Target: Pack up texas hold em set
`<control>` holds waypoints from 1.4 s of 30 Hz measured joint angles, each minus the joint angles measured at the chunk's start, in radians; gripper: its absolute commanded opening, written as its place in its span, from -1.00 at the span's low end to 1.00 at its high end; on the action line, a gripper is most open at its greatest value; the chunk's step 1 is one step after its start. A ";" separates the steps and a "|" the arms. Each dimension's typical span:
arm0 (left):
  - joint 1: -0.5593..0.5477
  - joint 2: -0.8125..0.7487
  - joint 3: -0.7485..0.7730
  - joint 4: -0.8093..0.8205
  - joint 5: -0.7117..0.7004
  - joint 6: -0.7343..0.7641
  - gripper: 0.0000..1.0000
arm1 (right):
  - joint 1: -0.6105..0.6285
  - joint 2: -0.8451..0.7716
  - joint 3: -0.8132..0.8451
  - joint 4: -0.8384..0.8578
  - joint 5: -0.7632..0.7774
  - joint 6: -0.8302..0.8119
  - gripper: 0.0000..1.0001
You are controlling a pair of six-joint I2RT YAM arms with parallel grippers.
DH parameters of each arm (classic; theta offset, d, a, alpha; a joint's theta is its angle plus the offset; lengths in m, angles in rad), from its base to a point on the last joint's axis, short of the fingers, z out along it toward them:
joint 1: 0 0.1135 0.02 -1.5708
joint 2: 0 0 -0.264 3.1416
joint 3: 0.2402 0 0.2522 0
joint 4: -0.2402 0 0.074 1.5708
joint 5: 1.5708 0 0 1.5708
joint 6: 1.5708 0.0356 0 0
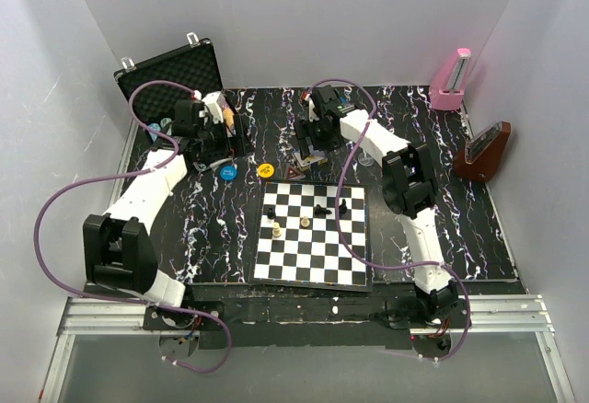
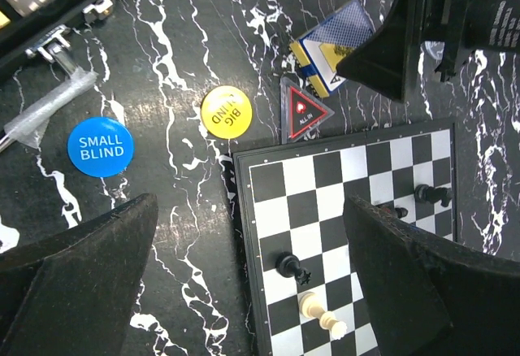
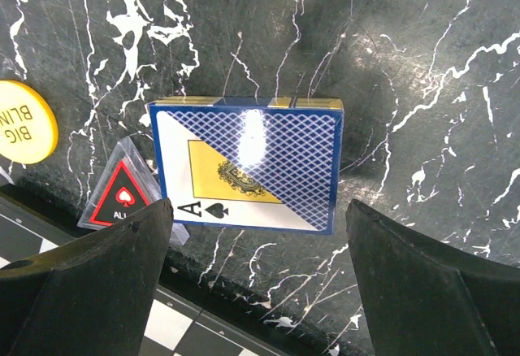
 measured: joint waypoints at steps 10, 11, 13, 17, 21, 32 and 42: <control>-0.036 0.029 0.000 -0.023 -0.002 0.028 0.96 | -0.011 0.064 0.067 -0.011 -0.070 0.032 0.83; -0.036 0.032 0.001 -0.023 -0.001 0.032 0.96 | -0.014 0.070 0.069 -0.012 -0.079 0.035 0.83; -0.037 0.038 0.002 -0.024 -0.001 0.038 0.96 | -0.018 0.079 0.070 -0.019 -0.100 0.045 0.82; -0.040 0.055 0.006 -0.027 -0.001 0.046 0.96 | -0.015 0.080 0.069 -0.014 -0.145 0.068 0.82; -0.046 0.078 0.008 -0.030 -0.001 0.053 0.96 | 0.007 0.080 0.069 -0.002 -0.170 0.085 0.82; -0.060 0.105 0.009 -0.037 0.009 0.099 0.96 | 0.087 0.080 0.070 0.034 -0.214 0.131 0.88; -0.077 0.112 -0.010 0.109 0.040 0.243 0.96 | 0.007 -0.196 -0.175 0.136 -0.253 0.170 0.91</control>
